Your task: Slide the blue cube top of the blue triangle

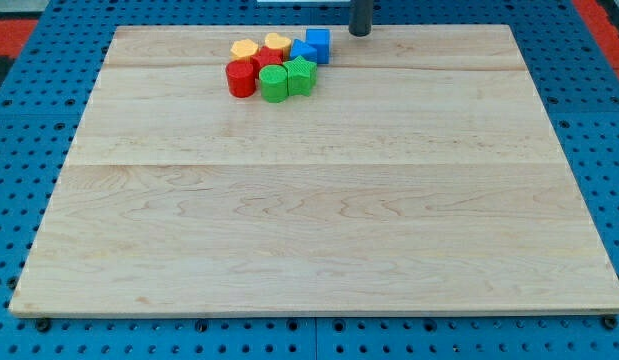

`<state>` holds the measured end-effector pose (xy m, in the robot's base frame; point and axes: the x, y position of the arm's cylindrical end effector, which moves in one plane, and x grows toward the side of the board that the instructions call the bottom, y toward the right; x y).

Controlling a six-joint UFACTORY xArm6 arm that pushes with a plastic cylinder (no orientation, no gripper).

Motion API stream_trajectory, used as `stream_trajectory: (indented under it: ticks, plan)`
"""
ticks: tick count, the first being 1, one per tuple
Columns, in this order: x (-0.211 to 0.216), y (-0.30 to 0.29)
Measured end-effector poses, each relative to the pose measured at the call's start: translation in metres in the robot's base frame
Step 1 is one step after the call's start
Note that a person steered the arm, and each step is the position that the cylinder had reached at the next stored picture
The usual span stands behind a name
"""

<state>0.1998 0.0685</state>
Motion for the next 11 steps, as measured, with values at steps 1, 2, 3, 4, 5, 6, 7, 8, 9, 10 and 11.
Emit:
stream_trajectory:
  ticks: [1, 2, 3, 4, 5, 6, 7, 8, 9, 10, 11]
  plan:
    - [0.014, 0.000]
    - [0.024, 0.000]
    - [0.026, -0.005]
    - [0.026, -0.010]
    - [0.026, -0.010]
    - [0.030, -0.020]
    - [0.030, -0.036]
    - [0.030, -0.051]
    - [0.030, -0.060]
    - [0.030, -0.051]
    - [0.030, -0.044]
